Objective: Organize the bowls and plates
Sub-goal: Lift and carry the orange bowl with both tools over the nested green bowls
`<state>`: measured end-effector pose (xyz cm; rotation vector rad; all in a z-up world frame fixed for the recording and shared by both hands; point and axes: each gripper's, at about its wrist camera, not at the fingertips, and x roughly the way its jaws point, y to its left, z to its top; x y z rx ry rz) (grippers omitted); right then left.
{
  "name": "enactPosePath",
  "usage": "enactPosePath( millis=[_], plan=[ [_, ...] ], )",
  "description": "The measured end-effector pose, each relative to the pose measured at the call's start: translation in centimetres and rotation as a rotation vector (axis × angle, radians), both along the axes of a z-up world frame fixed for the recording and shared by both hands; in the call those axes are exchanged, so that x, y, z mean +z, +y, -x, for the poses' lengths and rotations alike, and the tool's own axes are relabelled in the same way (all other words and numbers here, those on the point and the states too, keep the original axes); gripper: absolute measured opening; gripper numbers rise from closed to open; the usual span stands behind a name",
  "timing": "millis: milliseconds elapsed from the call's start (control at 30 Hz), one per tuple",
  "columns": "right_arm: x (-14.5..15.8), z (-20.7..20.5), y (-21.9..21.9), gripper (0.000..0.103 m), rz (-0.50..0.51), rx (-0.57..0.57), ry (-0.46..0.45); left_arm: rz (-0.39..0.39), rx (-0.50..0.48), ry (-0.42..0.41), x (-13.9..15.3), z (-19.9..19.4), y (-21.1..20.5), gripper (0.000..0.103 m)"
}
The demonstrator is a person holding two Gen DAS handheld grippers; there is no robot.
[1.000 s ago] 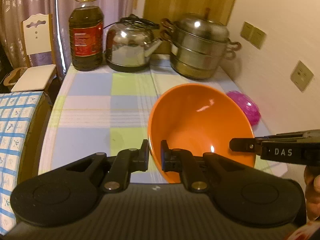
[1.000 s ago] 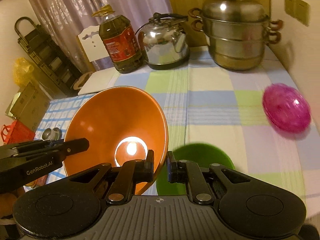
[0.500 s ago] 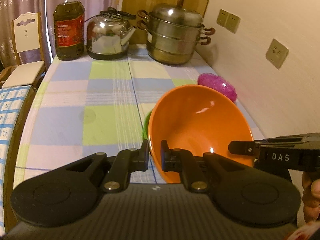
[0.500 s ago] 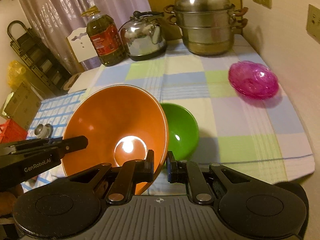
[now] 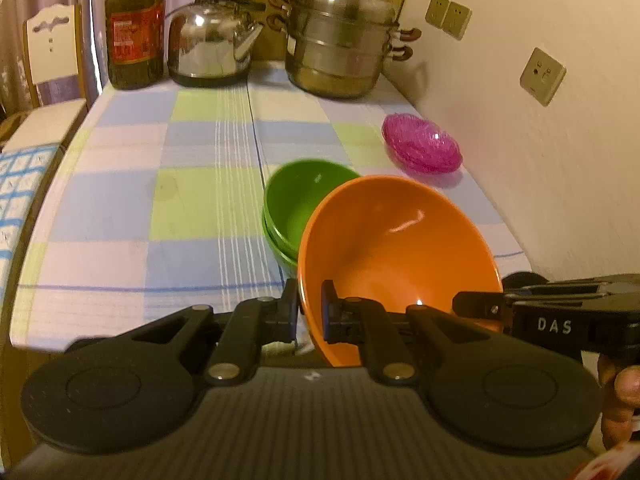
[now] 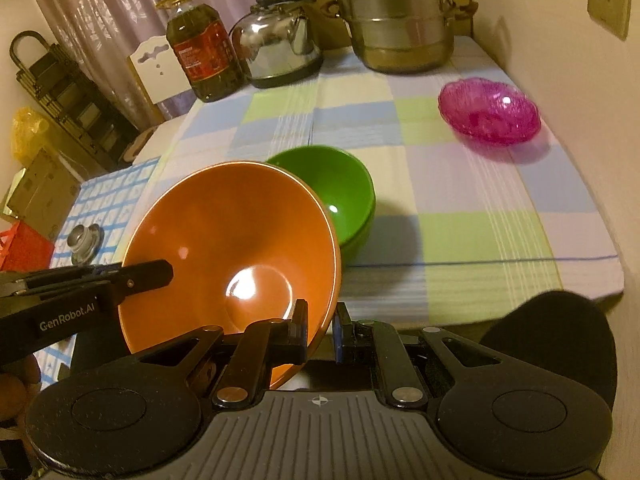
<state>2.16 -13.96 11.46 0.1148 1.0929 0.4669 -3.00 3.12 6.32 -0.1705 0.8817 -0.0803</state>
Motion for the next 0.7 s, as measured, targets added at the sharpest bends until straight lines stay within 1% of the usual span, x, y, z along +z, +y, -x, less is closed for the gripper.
enactPosePath(
  millis=[233,700],
  plan=[
    [-0.5,0.7,-0.8,0.012,0.018,0.005,0.003,0.011,0.000,0.032,-1.2,0.7,-0.7,0.009],
    [-1.1,0.9,-1.1,0.012,0.018,-0.005,0.025,0.009,-0.008,0.039,-1.6,0.5,-1.1,0.009]
  ],
)
